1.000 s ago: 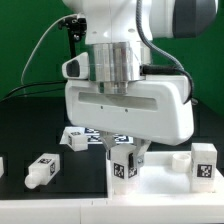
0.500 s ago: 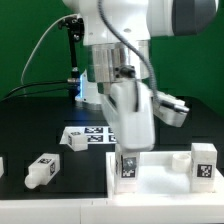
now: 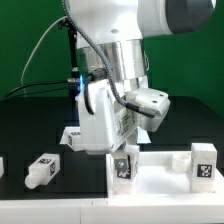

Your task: Assemble square table

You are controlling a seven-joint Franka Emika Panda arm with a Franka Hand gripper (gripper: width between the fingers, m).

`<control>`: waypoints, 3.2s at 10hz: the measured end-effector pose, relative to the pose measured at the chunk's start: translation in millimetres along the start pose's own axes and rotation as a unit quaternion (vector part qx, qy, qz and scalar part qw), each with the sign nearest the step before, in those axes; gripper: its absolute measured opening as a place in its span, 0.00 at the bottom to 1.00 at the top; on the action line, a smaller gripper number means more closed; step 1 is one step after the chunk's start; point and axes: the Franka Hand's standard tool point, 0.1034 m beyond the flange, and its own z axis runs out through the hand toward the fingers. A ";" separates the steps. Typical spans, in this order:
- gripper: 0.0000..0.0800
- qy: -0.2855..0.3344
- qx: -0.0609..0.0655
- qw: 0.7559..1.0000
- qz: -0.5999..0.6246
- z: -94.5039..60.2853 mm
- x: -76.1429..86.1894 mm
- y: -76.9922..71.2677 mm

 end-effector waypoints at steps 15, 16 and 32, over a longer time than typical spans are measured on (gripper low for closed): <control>0.36 0.045 -0.022 0.790 -0.611 -5.2 0.5 -5.6; 0.36 0.046 -0.021 0.815 -0.577 -5.0 2.2 -5.5; 0.75 0.017 -0.003 0.999 -0.040 -11.0 2.4 -2.5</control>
Offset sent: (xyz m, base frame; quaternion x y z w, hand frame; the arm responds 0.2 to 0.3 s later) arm -0.0015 0.0198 0.0156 -0.0089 -0.0112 -0.3906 0.9204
